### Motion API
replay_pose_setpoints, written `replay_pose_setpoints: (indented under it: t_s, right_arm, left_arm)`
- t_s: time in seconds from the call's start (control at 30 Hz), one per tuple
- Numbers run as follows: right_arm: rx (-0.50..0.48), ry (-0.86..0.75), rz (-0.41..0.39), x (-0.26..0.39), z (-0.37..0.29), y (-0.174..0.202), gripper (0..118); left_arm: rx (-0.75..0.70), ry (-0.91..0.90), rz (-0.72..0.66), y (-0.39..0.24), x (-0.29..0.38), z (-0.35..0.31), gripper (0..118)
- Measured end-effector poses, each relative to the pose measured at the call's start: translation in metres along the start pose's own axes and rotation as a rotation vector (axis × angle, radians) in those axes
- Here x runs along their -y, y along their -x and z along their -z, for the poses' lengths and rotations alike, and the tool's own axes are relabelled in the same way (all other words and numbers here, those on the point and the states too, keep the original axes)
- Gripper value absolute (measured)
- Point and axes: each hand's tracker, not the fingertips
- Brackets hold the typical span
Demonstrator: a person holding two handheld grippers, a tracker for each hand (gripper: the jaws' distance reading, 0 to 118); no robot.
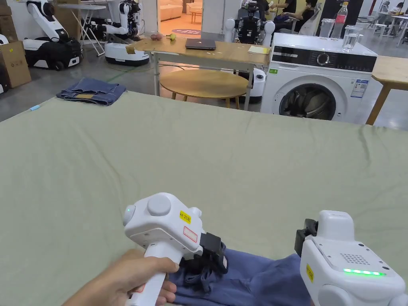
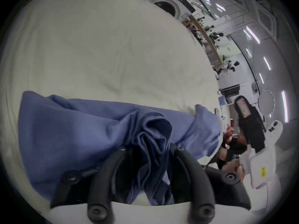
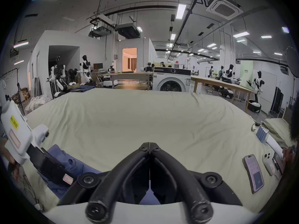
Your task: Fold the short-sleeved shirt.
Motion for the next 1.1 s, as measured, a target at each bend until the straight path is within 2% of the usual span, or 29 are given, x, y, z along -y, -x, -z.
replay_pose_setpoints:
  t_s: [0.13,0.17,0.2,0.23,0.43,0.6,0.7,0.77,0.87,1.1]
  right_arm:
    - [-0.002,-0.002,-0.001,0.000,0.000,0.000,0]
    - [-0.002,-0.002,0.000,0.000,0.000,0.001,0]
    - [-0.005,-0.001,0.002,0.000,0.000,0.000,0]
    - [-0.008,-0.001,0.004,0.000,-0.001,0.000,0]
    - [-0.019,-0.001,0.015,0.001,0.000,0.001,0]
    - [-0.023,0.003,0.015,0.002,0.002,0.001,0]
    - [-0.024,0.007,0.015,0.003,0.001,0.000,0]
    - [-0.020,0.006,0.014,0.003,0.001,0.000,0]
    - [-0.024,0.004,0.023,0.003,0.001,-0.001,0]
    - [-0.021,0.007,0.031,0.006,0.000,-0.001,0]
  left_arm:
    - [0.043,-0.092,0.087,-0.008,0.000,-0.042,34]
    - [0.050,-0.133,0.094,-0.008,0.001,-0.051,29]
    - [0.039,-0.180,0.115,-0.006,0.001,-0.059,13]
    - [0.021,-0.197,0.111,-0.004,0.000,-0.062,6]
    - [-0.026,-0.077,0.098,0.014,-0.002,-0.026,4]
    - [0.122,0.015,0.049,0.022,0.006,0.027,4]
    - [0.117,0.003,0.053,0.023,0.011,0.047,3]
    - [0.183,-0.024,0.015,0.028,0.009,0.051,3]
    - [0.201,-0.044,-0.009,0.027,0.010,0.054,3]
    - [0.195,-0.065,-0.015,0.018,0.014,0.067,3]
